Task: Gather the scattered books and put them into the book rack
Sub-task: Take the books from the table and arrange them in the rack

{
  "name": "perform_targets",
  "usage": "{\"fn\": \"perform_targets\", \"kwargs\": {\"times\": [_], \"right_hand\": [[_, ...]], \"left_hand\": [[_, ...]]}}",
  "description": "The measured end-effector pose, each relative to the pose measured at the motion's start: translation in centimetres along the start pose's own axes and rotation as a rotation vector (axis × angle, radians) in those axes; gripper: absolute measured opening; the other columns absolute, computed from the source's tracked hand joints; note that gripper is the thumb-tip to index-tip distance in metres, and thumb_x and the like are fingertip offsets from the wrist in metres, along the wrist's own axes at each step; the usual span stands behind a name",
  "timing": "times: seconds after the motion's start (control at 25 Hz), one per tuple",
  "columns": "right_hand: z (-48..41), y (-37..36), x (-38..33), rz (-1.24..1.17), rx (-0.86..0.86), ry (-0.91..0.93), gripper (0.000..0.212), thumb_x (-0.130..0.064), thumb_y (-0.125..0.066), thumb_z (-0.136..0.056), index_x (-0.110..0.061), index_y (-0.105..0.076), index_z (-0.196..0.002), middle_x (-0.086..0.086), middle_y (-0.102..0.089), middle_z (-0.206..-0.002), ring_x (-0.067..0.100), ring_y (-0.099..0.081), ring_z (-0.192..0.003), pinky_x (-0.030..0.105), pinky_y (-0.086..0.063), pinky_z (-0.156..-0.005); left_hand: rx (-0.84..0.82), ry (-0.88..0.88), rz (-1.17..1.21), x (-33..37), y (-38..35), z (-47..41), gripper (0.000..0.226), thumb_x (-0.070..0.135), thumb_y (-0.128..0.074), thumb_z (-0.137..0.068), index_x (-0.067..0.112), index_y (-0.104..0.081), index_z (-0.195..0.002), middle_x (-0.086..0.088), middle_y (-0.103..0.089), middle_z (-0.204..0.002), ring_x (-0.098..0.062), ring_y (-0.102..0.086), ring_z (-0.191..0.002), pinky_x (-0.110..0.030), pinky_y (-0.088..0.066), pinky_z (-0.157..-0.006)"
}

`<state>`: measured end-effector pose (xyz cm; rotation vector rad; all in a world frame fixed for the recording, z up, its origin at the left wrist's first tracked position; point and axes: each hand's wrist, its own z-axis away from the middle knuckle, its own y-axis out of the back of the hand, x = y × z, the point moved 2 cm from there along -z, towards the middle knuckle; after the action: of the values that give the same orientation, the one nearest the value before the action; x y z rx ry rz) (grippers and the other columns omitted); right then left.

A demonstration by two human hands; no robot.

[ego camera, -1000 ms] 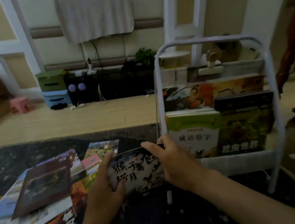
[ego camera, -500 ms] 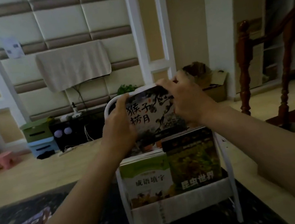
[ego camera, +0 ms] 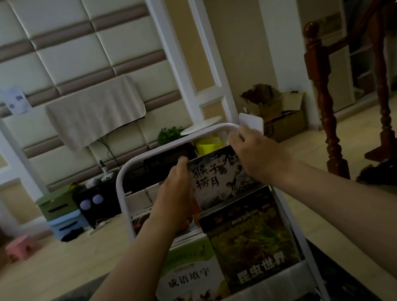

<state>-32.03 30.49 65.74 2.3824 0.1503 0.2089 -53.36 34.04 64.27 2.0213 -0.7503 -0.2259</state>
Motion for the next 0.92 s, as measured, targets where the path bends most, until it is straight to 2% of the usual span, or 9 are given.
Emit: {"fn": "perform_targets", "kwargs": {"times": [0.12,0.24,0.32,0.48,0.56,0.64,0.76,0.92], "right_hand": [[0.5,-1.6,-0.2,0.128,-0.011,0.052,0.020,0.002,-0.063,-0.079,-0.005,-0.061,-0.098,0.017,-0.060,-0.086,0.035,-0.060,-0.074,0.042,-0.049,-0.055],[1.1,-2.9,-0.5,0.151,-0.075,0.103,0.027,-0.005,-0.043,-0.082,-0.006,-0.063,-0.101,0.017,-0.066,-0.091,0.038,-0.064,-0.084,0.047,-0.050,-0.069],[1.4,-3.5,-0.5,0.155,-0.118,0.114,0.030,-0.006,-0.039,-0.081,-0.007,-0.064,-0.097,0.016,-0.068,-0.090,0.037,-0.065,-0.083,0.047,-0.049,-0.072],[1.6,-3.3,-0.9,0.174,-0.188,0.134,0.014,0.001,-0.060,-0.078,-0.006,-0.067,-0.088,0.016,-0.069,-0.084,0.034,-0.065,-0.075,0.042,-0.051,-0.070],[1.7,-3.1,-1.2,0.162,-0.242,0.150,0.020,0.000,-0.057,-0.086,-0.006,-0.066,-0.103,0.014,-0.068,-0.101,0.032,-0.066,-0.091,0.040,-0.052,-0.074],[1.6,-3.0,-1.4,0.159,-0.270,0.151,0.026,-0.002,-0.052,-0.093,-0.008,-0.062,-0.116,0.011,-0.065,-0.115,0.028,-0.062,-0.103,0.038,-0.054,-0.077],[1.4,-3.1,-2.0,0.212,-0.319,0.178,0.029,-0.001,-0.050,-0.094,-0.006,-0.058,-0.122,0.013,-0.062,-0.119,0.028,-0.059,-0.107,0.039,-0.054,-0.078],[1.4,-3.0,-2.2,0.258,-0.355,0.195,0.029,0.000,-0.046,-0.096,-0.004,-0.056,-0.123,0.014,-0.061,-0.119,0.029,-0.059,-0.108,0.038,-0.054,-0.075]], "left_hand": [[-0.050,0.045,-0.039,-1.0,-1.5,0.1,0.065,0.019,-0.062,-0.091,0.009,-0.028,-0.146,-0.010,-0.053,-0.131,-0.032,-0.059,-0.109,-0.043,-0.052,-0.085],[-0.041,0.040,-0.108,-1.3,-2.4,0.5,0.070,0.027,-0.066,-0.088,0.009,-0.030,-0.145,-0.008,-0.054,-0.125,-0.026,-0.058,-0.105,-0.040,-0.052,-0.084],[-0.036,0.029,-0.171,-1.4,-2.9,0.6,0.071,0.032,-0.070,-0.084,0.013,-0.034,-0.142,-0.007,-0.054,-0.123,-0.024,-0.056,-0.103,-0.040,-0.052,-0.084],[-0.058,0.019,-0.145,-1.7,-3.0,1.0,0.076,0.034,-0.077,-0.077,0.024,-0.037,-0.141,-0.006,-0.052,-0.133,-0.025,-0.053,-0.112,-0.041,-0.050,-0.092],[-0.080,-0.010,-0.143,-1.8,-2.8,1.3,0.077,0.033,-0.078,-0.078,0.028,-0.035,-0.142,-0.003,-0.047,-0.139,-0.024,-0.050,-0.118,-0.041,-0.047,-0.097],[-0.089,-0.027,-0.185,-1.9,-2.7,1.6,0.066,0.034,-0.076,-0.080,0.026,-0.042,-0.137,-0.001,-0.046,-0.139,-0.022,-0.049,-0.116,-0.039,-0.046,-0.097],[-0.068,-0.028,-0.210,-2.2,-3.0,2.0,0.047,0.035,-0.072,-0.084,0.021,-0.054,-0.125,0.001,-0.050,-0.130,-0.019,-0.050,-0.106,-0.037,-0.047,-0.092],[-0.024,-0.018,-0.155,-2.3,-2.9,2.1,0.035,0.036,-0.070,-0.084,0.020,-0.062,-0.115,0.002,-0.056,-0.116,-0.018,-0.053,-0.098,-0.039,-0.050,-0.086]]}}
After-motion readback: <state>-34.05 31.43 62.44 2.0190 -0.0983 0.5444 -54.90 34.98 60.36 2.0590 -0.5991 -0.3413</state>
